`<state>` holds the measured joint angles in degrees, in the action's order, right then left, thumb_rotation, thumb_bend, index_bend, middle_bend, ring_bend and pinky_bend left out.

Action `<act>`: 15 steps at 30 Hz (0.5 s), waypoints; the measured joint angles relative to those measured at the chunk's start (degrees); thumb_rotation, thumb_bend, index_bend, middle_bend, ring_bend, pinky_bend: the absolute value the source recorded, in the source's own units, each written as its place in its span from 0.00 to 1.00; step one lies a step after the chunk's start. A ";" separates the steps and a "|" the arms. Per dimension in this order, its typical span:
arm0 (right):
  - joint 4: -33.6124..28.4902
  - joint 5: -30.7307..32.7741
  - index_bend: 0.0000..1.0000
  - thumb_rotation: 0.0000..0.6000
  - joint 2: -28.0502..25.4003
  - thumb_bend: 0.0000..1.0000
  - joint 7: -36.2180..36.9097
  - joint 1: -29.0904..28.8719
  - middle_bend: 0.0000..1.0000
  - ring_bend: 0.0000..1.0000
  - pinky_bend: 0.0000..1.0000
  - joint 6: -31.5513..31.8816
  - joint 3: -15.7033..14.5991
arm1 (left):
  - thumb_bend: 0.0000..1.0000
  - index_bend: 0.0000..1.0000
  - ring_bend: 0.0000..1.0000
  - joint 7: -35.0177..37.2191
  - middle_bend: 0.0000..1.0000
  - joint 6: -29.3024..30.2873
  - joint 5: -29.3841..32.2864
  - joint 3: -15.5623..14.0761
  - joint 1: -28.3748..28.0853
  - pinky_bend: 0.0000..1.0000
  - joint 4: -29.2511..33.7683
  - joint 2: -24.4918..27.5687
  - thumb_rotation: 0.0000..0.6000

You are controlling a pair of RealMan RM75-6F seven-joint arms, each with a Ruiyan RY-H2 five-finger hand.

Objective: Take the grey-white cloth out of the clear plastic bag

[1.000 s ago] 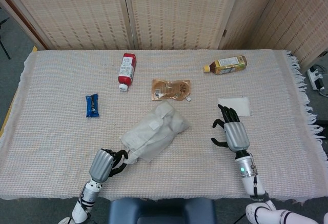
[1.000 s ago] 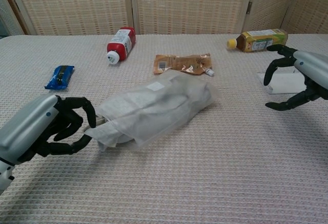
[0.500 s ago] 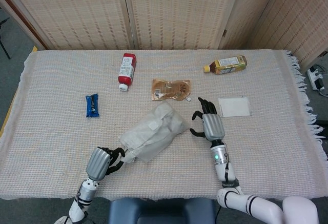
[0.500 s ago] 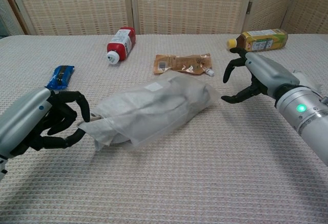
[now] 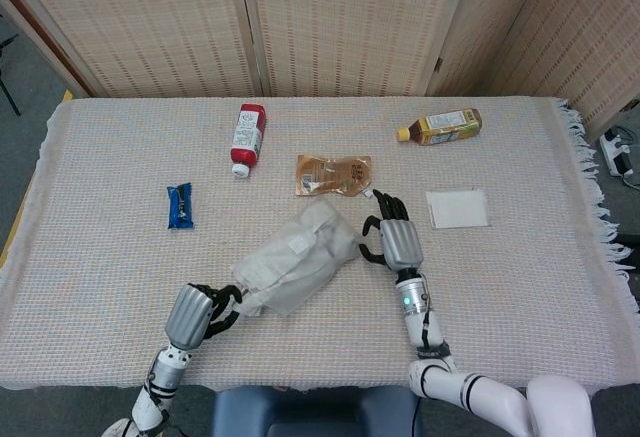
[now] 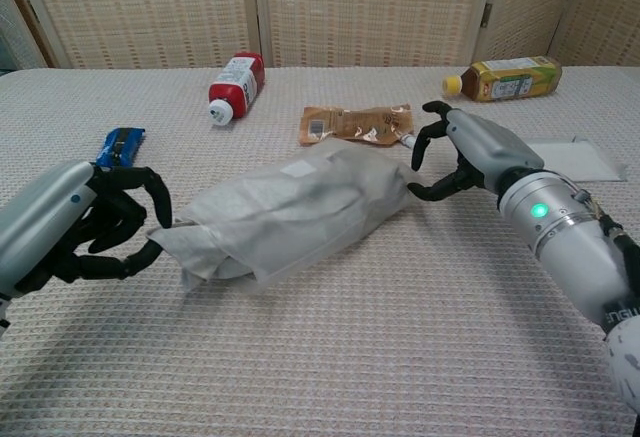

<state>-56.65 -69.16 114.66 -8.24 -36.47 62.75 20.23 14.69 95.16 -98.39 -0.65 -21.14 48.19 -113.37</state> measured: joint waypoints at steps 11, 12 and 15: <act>2.66 1.31 0.67 1.00 1.28 0.49 -1.27 -1.36 0.07 0.00 0.00 -0.64 -0.04 | 0.58 0.72 1.00 0.68 1.00 -0.03 0.75 0.66 0.08 1.00 -0.50 0.76 1.00; 2.43 1.33 0.67 1.00 1.07 0.49 -1.32 -1.26 0.07 0.00 0.00 -0.56 -0.11 | 0.58 0.72 1.00 0.74 1.00 -0.01 0.83 0.72 0.11 1.00 -0.69 0.84 1.00; 1.12 1.14 0.67 1.00 -0.22 0.49 -1.53 -0.57 0.08 0.00 0.00 0.18 -0.47 | 0.58 0.72 1.00 1.05 1.00 0.11 1.19 1.03 0.24 1.00 -1.73 1.37 1.00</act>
<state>-55.54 -68.01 114.44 -9.76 -37.04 62.93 19.77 15.74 95.27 -97.20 0.38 -20.90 46.46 -112.00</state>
